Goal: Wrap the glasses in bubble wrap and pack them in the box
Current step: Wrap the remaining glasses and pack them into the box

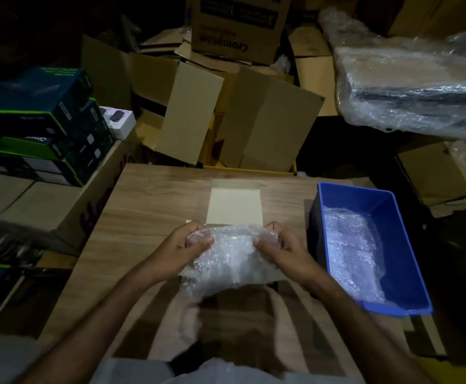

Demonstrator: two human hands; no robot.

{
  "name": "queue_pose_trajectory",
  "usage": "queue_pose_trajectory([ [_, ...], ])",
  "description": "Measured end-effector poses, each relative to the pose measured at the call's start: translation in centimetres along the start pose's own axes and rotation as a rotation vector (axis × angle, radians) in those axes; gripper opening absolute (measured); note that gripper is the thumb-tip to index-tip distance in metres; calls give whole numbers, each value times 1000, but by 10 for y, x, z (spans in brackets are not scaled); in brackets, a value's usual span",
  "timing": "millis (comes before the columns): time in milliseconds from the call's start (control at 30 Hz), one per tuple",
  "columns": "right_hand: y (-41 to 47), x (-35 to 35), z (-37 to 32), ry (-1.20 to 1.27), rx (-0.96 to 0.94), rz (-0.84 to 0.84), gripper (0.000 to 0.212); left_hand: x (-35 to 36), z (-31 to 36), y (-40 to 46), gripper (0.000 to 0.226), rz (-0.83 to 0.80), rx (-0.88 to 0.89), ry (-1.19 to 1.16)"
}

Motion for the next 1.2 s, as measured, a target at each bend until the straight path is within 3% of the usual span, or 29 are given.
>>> queue_pose_trajectory([
  [133, 5, -6, 24, 46, 16, 103, 9, 8, -17, 5, 12, -47, -130, -90],
  [233, 7, -11, 45, 131, 126, 154, 21, 11, -34, 3, 20, -55, -240, -201],
  [300, 5, -9, 50, 230, 176, 143, 16, 15, -40, 3, 23, -94, -246, -301],
  [400, 6, -5, 51, 319, 190, 34, 44, 16, -44, 4, 35, -77, -239, -411],
  [467, 8, -6, 51, 277, 185, 39, 38, 7, -41, 8, 23, 41, -193, -316],
  [533, 13, -13, 51, 183, 140, 97, 29, 6, -35, 12, 37, 87, -137, -245],
  [600, 17, -15, 49, 115, 114, 107, 34, 4, -34, 15, 48, 93, -125, -154],
  [733, 28, -14, 49, -89, 55, 54, 10, 9, -35, 24, 14, 42, -63, 111],
  [900, 38, -26, 73, -158, 38, 131, 14, 21, -63, 29, 16, -81, -275, 42],
  [1000, 42, -35, 82, -205, 87, 147, 15, 32, -71, 30, 42, -180, -364, -218],
  [1033, 44, -37, 76, -256, 48, 162, 13, 31, -71, 34, 36, -149, -373, -252],
  [1100, 49, -40, 68, -328, -25, 187, 16, 18, -73, 50, 15, -29, -321, -26],
  [1200, 60, -37, 59, -474, -162, 194, 18, 9, -67, 76, 20, 99, -171, 286],
])
Point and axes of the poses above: each hand's wrist, its own y-axis towards the middle knuckle, its own x-axis out of the palm, z = x × y, the point moved 10 cm from there along y, towards the middle knuckle, and after that the axes turned 11 degrees about y, right-handed, at the moved point
